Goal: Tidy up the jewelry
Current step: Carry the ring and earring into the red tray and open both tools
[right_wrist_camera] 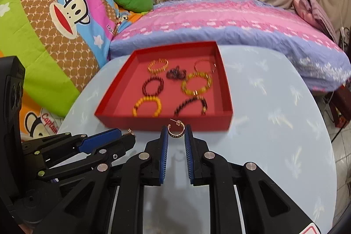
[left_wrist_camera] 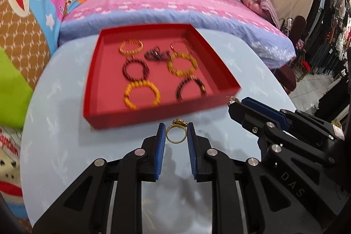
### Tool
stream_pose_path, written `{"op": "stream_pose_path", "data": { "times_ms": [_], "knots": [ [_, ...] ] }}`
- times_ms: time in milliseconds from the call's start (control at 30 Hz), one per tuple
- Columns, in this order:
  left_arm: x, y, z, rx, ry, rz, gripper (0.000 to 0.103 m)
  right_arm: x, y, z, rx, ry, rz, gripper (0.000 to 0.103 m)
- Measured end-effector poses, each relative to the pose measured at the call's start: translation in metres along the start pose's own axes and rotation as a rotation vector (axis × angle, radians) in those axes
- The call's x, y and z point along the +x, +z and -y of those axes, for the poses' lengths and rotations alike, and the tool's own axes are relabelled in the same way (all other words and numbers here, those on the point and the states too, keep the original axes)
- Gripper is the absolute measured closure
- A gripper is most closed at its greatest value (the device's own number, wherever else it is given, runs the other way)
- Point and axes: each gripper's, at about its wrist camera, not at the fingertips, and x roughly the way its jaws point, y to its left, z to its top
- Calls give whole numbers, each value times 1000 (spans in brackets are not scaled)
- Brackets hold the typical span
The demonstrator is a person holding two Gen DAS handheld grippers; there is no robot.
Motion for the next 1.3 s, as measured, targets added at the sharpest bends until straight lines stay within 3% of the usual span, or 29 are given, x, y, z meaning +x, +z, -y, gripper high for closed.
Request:
{"op": "stream_pose_path", "data": {
  "times_ms": [200, 367, 733, 1300],
  "knots": [
    [23, 47, -24, -20, 40, 32, 84, 36, 40, -4, -3, 13, 8, 88],
    [53, 71, -43, -42, 65, 15, 84, 74, 58, -2, 19, 26, -26, 88],
    [98, 74, -63, -58, 93, -62, 84, 123, 58, 0, 30, 30, -99, 88],
    [115, 68, -72, -80, 109, -88, 82, 145, 53, 2, 38, 24, -139, 87]
  ]
}}
